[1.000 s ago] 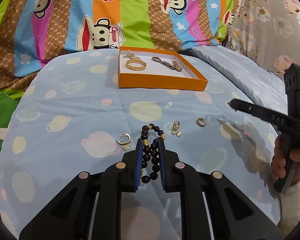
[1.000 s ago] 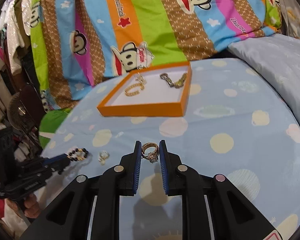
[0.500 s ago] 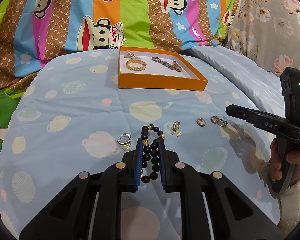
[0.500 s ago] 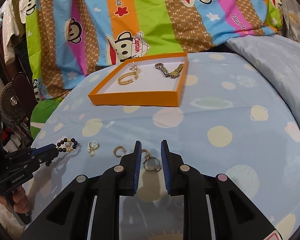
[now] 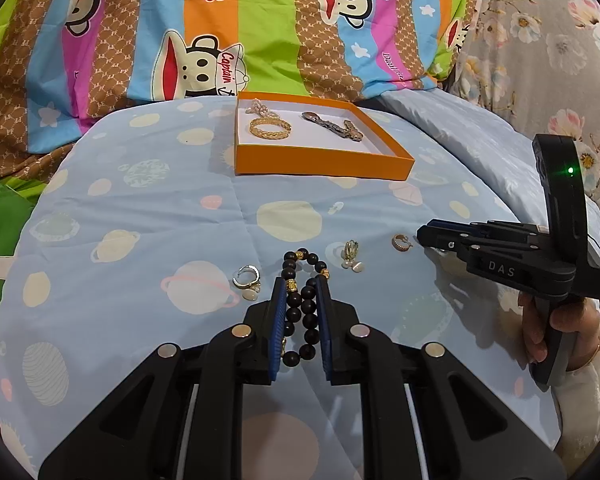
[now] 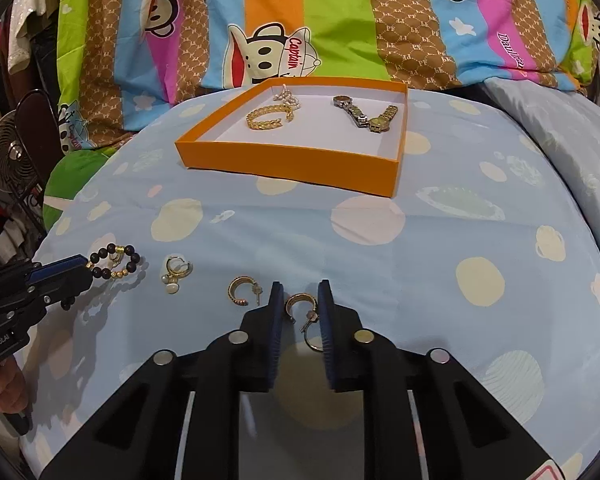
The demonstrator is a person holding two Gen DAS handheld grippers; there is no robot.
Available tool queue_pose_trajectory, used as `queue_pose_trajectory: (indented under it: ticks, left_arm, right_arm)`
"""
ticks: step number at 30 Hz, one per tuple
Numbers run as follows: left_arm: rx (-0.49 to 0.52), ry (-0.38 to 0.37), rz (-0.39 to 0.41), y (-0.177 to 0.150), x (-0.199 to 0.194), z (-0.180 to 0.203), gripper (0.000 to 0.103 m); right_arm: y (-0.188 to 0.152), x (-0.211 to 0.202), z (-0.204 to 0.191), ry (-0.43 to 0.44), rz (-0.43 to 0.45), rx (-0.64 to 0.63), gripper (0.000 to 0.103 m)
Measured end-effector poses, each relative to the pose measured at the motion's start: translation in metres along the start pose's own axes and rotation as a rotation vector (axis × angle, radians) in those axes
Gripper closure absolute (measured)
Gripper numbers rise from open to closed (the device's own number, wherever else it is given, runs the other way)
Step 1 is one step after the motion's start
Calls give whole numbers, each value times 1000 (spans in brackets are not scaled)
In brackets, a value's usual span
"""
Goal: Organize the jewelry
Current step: 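Grasp the gold hoop earring with the right tool, then release the bead bracelet into the box with the left tool while the right tool releases the hoop earring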
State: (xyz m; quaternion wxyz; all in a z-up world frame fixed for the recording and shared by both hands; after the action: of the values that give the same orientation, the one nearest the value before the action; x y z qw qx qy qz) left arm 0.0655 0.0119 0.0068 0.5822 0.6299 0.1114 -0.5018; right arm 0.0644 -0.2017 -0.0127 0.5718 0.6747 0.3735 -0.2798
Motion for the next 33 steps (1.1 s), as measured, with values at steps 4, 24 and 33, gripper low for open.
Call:
queue_pose_trajectory:
  ticks: [4,24,33]
  left_arm:
    - [1,-1,0,0,0,1,89]
    - [99,-14,134,112,-15,18,89]
    - [84,-23,21,149,79,7,89]
  right_arm:
    - [0,-4,0,-3,22,3,87]
    - [105,-44,23,47,167,26,87]
    - [133,34,45,87,29,83,87]
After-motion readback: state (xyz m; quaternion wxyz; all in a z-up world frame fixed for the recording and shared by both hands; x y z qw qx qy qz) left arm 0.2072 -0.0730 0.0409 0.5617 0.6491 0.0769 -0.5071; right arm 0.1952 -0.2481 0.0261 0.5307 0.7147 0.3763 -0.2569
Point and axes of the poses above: each gripper's, at about its wrist camera, not at the fingertips, and x roughly the way its jaws point, z to its right, y to its top, the point moved 1 cm from there along x, roughly the way its jaws point, and after that the axes turned 5 degrees about -z, right-handed, at the moved point
